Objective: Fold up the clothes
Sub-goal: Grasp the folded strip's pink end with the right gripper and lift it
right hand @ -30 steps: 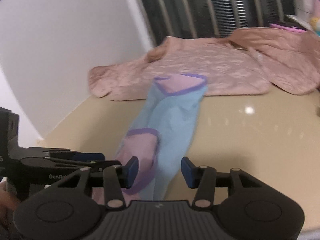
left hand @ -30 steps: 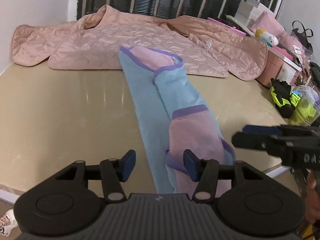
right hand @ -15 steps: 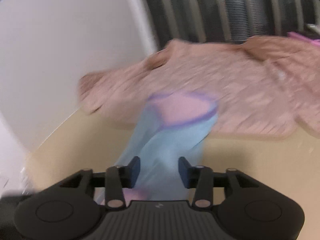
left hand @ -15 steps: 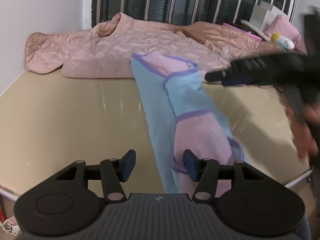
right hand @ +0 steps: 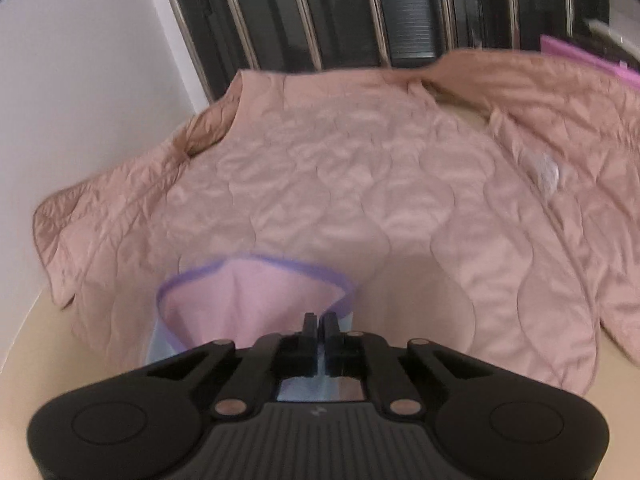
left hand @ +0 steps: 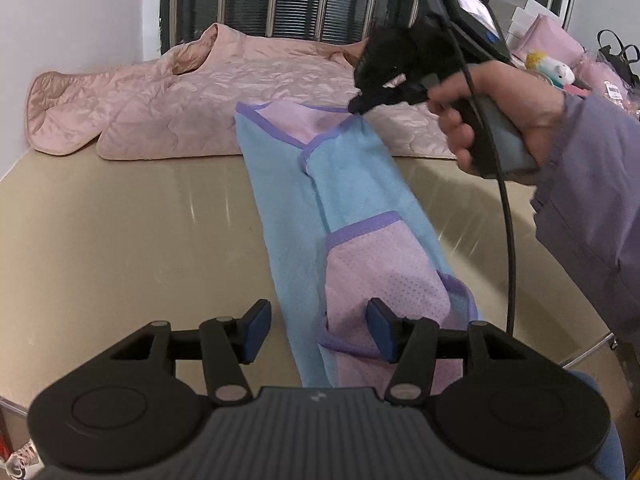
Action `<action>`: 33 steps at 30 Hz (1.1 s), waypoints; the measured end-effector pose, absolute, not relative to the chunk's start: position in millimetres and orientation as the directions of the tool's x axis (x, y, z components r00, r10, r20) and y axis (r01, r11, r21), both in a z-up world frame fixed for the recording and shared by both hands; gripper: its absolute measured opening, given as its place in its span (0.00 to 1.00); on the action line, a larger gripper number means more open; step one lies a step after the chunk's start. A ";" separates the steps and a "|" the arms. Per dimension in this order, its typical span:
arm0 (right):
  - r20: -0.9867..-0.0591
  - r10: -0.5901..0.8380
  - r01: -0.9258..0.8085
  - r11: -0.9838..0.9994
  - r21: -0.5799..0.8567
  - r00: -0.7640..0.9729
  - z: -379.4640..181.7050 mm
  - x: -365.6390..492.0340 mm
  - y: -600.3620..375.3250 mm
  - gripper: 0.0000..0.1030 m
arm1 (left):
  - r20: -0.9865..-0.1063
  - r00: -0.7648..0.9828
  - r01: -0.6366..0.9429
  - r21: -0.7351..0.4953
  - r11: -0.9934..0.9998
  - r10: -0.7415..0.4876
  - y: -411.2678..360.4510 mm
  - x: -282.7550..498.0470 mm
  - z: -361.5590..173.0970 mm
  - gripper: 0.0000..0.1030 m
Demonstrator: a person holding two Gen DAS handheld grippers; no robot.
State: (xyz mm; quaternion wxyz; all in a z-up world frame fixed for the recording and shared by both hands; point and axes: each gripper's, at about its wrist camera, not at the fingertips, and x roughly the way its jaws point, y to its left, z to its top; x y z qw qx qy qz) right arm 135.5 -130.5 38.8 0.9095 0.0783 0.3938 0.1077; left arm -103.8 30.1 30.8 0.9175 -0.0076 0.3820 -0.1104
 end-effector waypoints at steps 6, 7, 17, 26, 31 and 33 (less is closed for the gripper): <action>-0.728 0.289 -0.264 0.952 0.152 0.622 30.8 128.1 -110.8 0.20 | -0.694 0.692 0.167 -0.116 0.979 -0.200 38.3 -106.7 35.1 0.53; -0.710 0.282 -0.270 0.953 0.134 0.645 37.0 116.8 -112.4 0.27 | -0.686 0.699 0.160 -0.125 0.979 -0.202 44.8 -108.3 38.9 0.53; -0.570 0.582 -0.602 0.777 0.182 0.580 69.3 -100.8 -131.8 0.39 | -0.627 0.649 0.387 -0.216 0.897 -0.431 66.0 -140.8 49.9 0.60; -0.581 0.576 -0.571 0.791 0.219 0.575 12.1 -127.7 -131.6 0.00 | -0.674 0.631 0.434 -0.105 0.895 -0.385 41.3 -143.2 24.2 0.60; -0.558 0.475 -0.478 0.865 0.153 0.681 19.4 -126.1 -144.7 0.12 | -0.671 0.638 0.422 -0.107 0.900 -0.379 45.1 -145.8 24.4 0.62; -0.498 0.533 -0.565 0.819 0.102 0.684 34.8 -147.1 -151.5 0.16 | -0.673 0.639 0.398 -0.123 0.909 -0.371 50.3 -144.0 26.8 0.62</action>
